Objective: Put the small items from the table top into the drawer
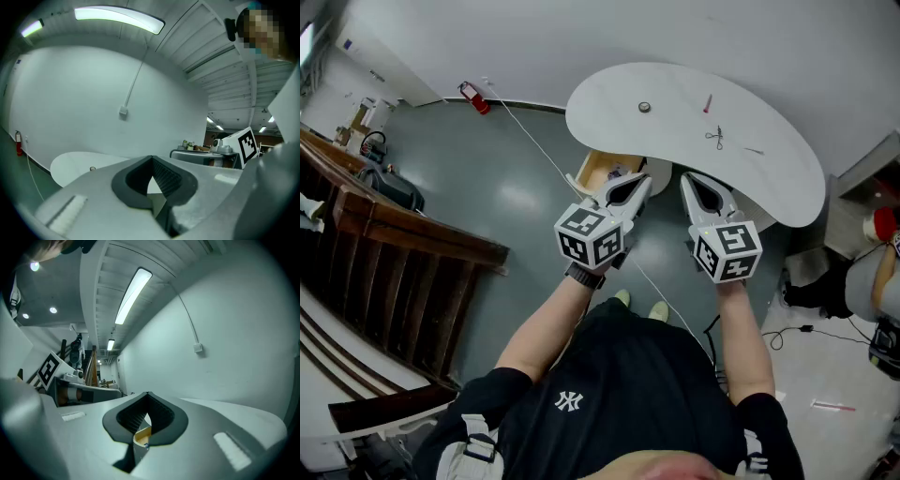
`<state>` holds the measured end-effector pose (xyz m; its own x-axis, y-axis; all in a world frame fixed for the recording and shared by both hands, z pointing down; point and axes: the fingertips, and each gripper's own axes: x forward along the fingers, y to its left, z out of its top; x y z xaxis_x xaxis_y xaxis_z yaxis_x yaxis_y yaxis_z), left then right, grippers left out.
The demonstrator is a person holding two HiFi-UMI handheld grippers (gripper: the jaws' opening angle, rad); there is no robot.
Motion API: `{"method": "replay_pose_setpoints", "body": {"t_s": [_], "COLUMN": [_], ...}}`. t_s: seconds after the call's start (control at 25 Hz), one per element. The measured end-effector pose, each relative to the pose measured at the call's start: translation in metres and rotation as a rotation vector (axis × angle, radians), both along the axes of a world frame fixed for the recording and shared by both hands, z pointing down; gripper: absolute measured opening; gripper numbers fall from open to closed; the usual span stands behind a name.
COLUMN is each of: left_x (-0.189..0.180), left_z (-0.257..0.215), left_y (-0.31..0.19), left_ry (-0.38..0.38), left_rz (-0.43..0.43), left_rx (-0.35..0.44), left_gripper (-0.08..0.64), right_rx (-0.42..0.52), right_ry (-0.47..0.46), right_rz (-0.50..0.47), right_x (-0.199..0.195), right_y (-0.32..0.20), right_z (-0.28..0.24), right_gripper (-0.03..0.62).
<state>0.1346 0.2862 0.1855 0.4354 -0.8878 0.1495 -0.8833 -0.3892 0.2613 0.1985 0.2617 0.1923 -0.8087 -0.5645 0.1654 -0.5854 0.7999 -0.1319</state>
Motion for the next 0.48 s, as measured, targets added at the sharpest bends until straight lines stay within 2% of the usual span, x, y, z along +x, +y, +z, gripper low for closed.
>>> {"method": "replay_pose_setpoints", "body": {"t_s": [0.48], "left_x": [-0.031], "left_z": [0.019], "left_y": [-0.031], "left_ry": [0.008], "left_rz": [-0.001], "left_rx": [-0.02], "left_gripper": [0.0], "right_rx": [-0.022], "right_ry": [0.009], "right_rz": [0.018], "right_x": [-0.029], "right_y": [-0.03], "right_z": [0.017], "right_gripper": [0.023]}}
